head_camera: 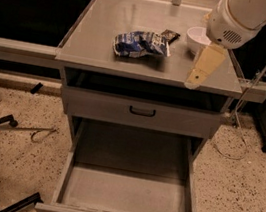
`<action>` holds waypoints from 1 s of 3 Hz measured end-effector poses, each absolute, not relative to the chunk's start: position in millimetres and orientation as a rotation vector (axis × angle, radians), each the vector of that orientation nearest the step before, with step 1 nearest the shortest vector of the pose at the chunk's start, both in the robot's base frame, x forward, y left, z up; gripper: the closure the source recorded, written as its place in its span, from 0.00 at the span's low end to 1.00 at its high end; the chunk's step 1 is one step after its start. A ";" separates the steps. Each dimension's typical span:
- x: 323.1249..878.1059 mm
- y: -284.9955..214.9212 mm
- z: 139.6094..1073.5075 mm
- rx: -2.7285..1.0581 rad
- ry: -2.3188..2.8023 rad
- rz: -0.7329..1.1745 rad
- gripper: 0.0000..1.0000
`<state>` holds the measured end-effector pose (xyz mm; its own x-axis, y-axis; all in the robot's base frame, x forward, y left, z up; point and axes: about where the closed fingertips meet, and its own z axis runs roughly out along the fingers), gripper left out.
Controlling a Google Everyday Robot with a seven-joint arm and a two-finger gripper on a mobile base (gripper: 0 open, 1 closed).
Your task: Place blue chip bag into middle drawer
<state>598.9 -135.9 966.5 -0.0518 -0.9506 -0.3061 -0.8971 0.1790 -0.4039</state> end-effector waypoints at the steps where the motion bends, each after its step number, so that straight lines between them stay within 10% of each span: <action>1: 607.6 -129.5 964.0 -1.741 1.940 -0.150 0.00; 3: 699.9 -58.6 945.9 -1.777 1.718 -0.197 0.00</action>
Offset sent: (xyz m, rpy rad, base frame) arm 0.1262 0.0911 -0.0253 0.0127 -0.2007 0.1798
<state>699.9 -58.6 945.9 0.1299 -0.9370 -0.3242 -0.8394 0.0701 -0.5389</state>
